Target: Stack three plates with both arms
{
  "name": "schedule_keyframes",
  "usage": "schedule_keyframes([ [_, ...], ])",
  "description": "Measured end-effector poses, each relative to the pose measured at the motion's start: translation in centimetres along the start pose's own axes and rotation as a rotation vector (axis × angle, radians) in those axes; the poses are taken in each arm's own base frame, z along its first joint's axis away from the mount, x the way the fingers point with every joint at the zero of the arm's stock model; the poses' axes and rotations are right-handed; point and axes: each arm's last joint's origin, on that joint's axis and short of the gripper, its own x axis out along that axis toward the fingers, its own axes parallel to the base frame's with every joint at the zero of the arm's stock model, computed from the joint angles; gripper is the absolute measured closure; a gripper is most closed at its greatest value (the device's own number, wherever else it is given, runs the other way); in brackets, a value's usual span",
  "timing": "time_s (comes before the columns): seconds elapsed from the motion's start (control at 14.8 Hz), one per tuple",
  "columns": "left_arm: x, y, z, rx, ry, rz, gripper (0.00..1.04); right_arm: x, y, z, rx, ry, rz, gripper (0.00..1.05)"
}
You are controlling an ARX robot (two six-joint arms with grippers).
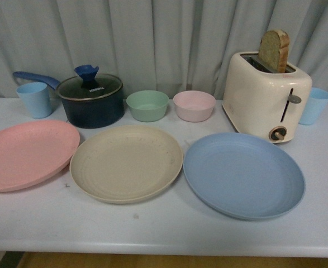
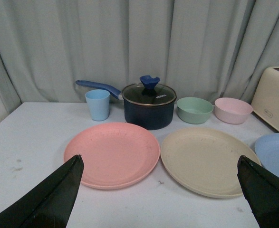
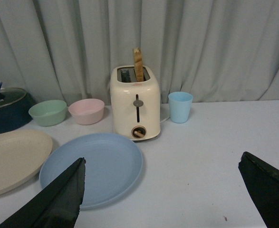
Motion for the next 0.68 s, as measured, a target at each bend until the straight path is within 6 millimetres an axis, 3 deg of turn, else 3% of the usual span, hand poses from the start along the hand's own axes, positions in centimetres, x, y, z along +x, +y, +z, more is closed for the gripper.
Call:
schedule_keyframes([
  [0.68,0.00,0.00,0.00,0.000,0.000,0.000,0.07,0.00,0.00,0.00,0.000,0.000,0.000,0.06],
])
